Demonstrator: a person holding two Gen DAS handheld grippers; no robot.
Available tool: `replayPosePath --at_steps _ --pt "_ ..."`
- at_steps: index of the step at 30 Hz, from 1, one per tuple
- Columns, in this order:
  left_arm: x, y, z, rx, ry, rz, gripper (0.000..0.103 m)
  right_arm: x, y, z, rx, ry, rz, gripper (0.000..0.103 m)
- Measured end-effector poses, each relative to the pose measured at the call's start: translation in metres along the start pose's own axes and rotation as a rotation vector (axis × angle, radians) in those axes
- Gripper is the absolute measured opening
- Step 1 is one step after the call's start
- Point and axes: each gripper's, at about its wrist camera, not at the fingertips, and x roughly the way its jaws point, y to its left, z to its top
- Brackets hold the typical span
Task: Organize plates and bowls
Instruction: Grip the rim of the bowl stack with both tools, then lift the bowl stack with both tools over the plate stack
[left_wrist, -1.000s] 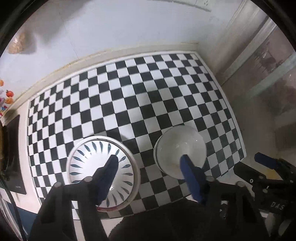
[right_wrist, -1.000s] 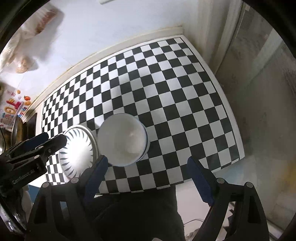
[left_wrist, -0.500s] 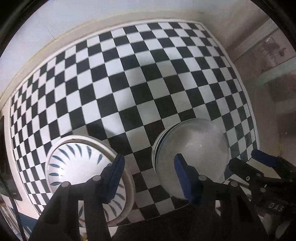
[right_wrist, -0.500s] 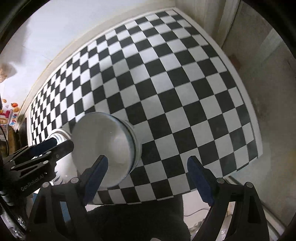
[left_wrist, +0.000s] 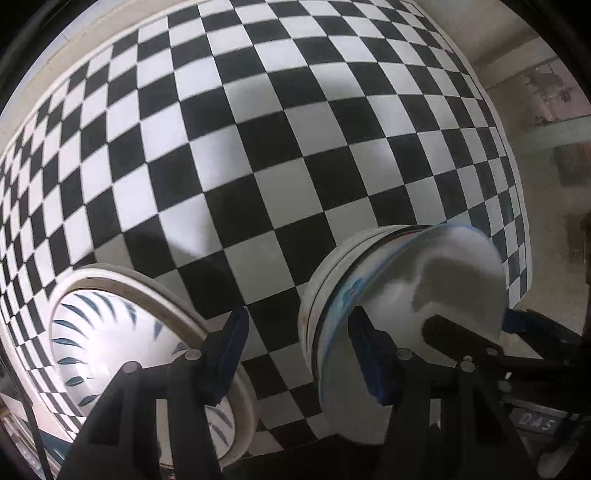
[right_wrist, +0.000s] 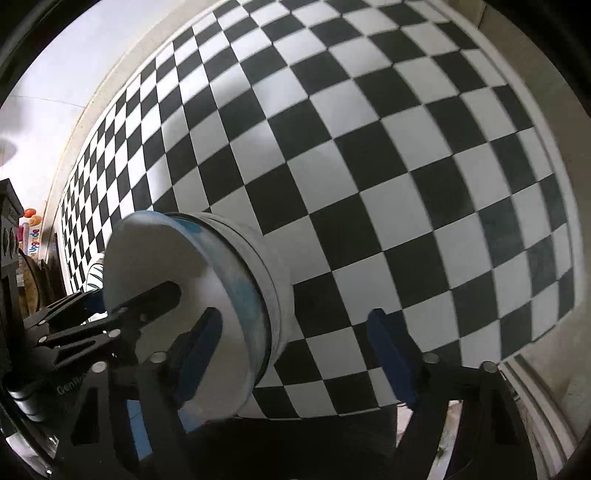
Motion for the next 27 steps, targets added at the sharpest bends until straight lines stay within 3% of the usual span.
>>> replayPosePath --at_steps 3,6,11,13,19,27 --pt "0.004 0.002 0.003 -0.017 0.009 -0.040 0.054 0.011 -0.001 0.005 0.010 0.020 0.023 0.071" --pt "0.004 0.006 0.006 -0.031 0.009 -0.072 0.054 0.020 -0.003 0.010 0.026 0.047 0.072 0.070" --pt "0.014 0.018 0.016 -0.086 0.038 -0.226 0.050 0.039 -0.011 0.018 0.073 0.103 0.192 0.058" --pt "0.015 0.019 0.020 -0.103 0.048 -0.283 0.042 0.046 -0.009 0.020 0.098 0.133 0.263 0.052" --pt "0.012 0.009 0.016 -0.071 0.033 -0.256 0.041 0.048 -0.009 0.019 0.121 0.123 0.280 0.049" --pt "0.009 0.019 0.014 -0.105 0.016 -0.294 0.041 0.044 -0.012 0.019 0.121 0.128 0.322 0.043"
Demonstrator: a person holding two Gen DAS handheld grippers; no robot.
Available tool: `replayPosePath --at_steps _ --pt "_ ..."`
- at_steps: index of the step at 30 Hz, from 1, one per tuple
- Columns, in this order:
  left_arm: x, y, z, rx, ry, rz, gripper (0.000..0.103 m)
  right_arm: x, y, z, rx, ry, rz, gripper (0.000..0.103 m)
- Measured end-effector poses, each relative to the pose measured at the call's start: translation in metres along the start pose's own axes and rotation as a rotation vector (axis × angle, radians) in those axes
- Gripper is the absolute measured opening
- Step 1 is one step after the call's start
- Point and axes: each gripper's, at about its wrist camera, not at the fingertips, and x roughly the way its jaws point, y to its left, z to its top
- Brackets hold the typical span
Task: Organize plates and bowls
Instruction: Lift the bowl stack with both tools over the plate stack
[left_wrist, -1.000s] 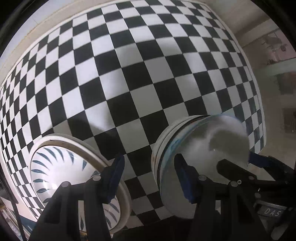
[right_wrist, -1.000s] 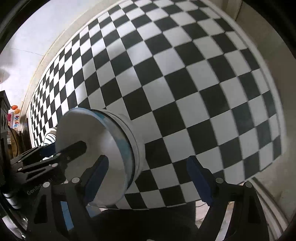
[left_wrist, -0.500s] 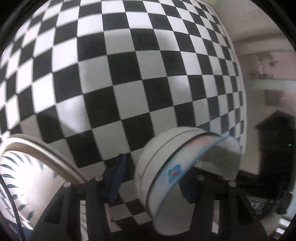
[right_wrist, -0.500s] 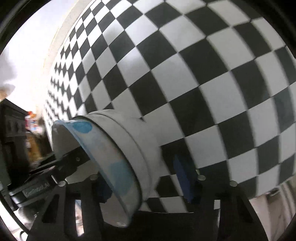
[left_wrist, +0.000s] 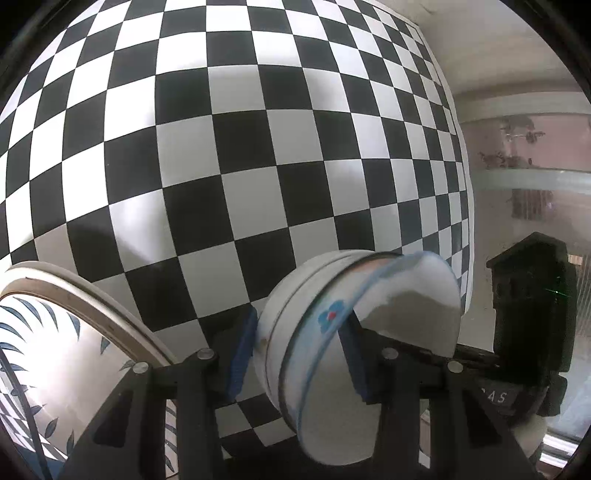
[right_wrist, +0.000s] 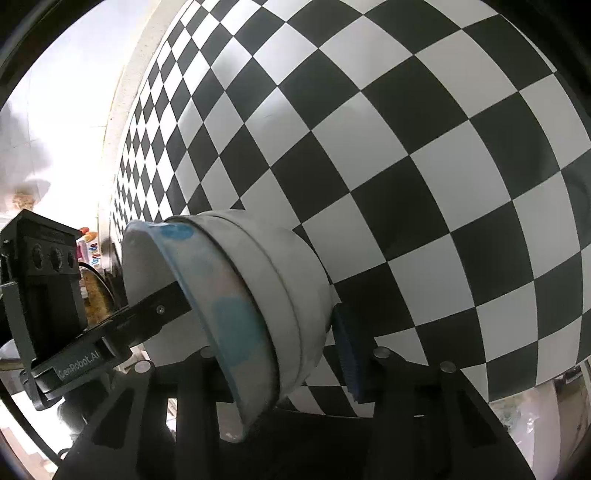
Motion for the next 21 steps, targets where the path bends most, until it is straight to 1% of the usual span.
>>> replayPosePath --at_steps 9,18,21 --pt "-0.013 0.004 -0.002 -0.006 -0.022 -0.006 0.041 -0.004 0.013 0.006 -0.026 0.001 0.002 0.041" --pt "-0.037 0.008 -0.002 -0.002 -0.066 -0.013 0.041 -0.003 0.044 0.011 -0.065 -0.011 -0.011 0.039" --pt "-0.041 0.002 0.002 0.000 -0.088 -0.017 0.041 -0.004 0.058 0.014 -0.090 -0.024 -0.024 0.038"
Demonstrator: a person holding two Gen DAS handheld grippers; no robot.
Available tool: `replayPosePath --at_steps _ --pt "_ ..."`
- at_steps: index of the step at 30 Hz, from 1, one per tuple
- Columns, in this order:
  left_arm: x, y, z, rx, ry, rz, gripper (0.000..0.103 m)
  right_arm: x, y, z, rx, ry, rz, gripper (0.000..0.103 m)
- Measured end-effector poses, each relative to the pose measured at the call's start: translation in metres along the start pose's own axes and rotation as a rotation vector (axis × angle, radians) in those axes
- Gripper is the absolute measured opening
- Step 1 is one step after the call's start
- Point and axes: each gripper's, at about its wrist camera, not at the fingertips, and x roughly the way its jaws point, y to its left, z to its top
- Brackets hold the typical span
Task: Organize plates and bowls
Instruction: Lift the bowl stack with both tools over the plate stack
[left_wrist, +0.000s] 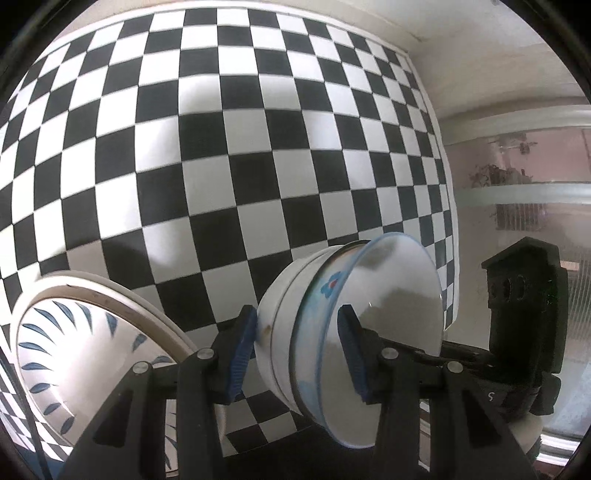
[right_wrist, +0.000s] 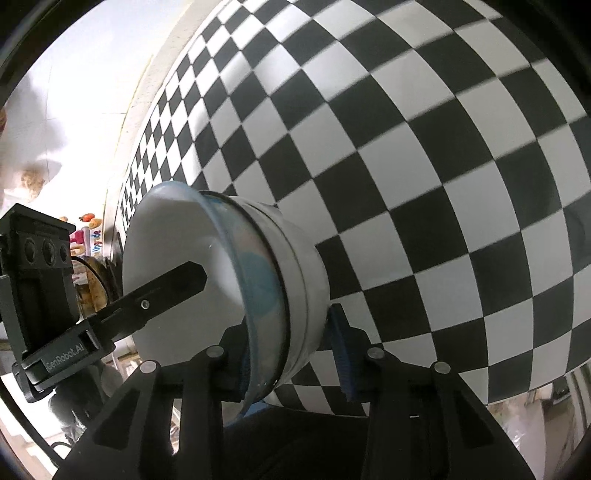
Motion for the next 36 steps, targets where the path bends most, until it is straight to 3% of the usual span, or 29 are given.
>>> replayPosePath --at_steps 19,36 --pt "-0.050 0.040 -0.015 -0.038 -0.108 -0.009 0.041 0.010 0.076 0.004 -0.172 -0.003 -0.089 0.033" --pt "-0.098 0.126 -0.085 -0.211 -0.204 0.014 0.041 0.075 0.171 -0.030 -0.379 0.091 -0.129 0.033"
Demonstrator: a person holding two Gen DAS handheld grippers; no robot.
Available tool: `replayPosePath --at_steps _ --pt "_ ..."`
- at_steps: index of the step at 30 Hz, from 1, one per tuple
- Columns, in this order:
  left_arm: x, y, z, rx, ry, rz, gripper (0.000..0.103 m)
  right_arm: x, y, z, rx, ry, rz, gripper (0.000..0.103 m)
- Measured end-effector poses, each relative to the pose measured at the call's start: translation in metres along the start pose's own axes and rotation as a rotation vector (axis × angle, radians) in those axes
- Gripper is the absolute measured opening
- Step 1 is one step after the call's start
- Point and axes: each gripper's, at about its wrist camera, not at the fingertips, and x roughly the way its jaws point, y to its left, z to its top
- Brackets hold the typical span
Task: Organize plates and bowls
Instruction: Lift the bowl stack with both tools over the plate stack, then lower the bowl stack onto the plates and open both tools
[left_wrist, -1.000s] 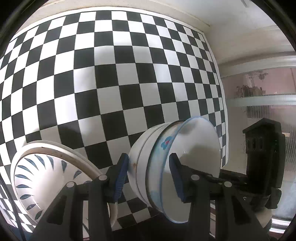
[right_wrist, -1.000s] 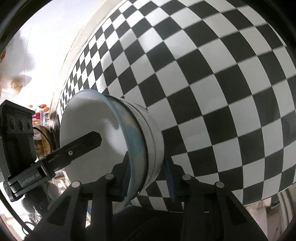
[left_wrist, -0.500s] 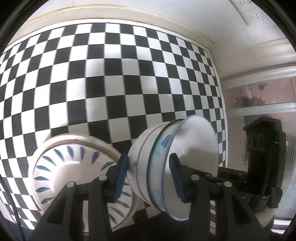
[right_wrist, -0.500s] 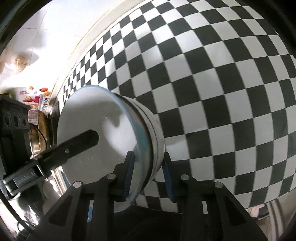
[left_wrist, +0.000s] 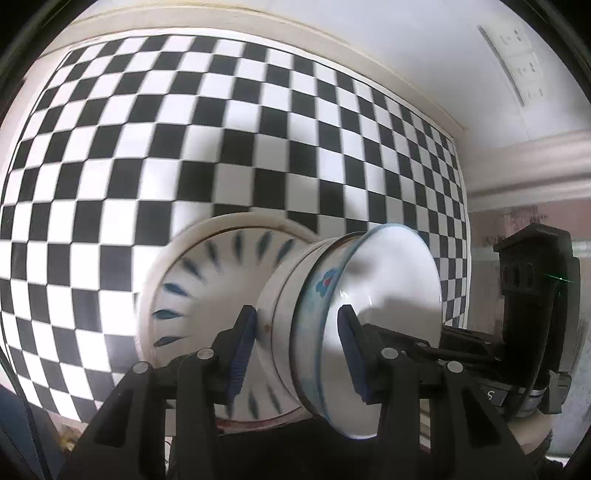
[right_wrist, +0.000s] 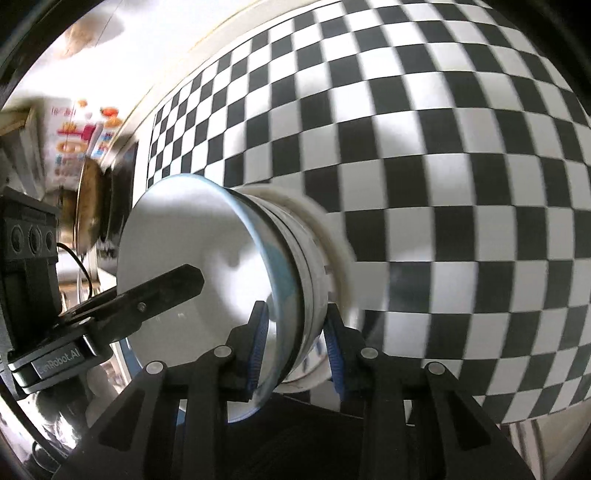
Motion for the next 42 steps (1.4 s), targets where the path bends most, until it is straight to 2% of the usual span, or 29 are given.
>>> replayPosePath --at_steps 9,16,42 --pt "0.002 0.035 -0.014 -0.067 -0.003 0.015 0.041 0.027 0.031 0.000 -0.056 0.044 -0.030 0.033" --pt "0.010 0.048 -0.020 -0.075 0.024 0.023 0.041 0.040 0.039 0.000 -0.074 0.047 -0.064 0.033" --pt "0.017 0.043 -0.020 -0.047 0.026 0.044 0.041 0.041 0.051 0.000 -0.055 0.023 -0.120 0.032"
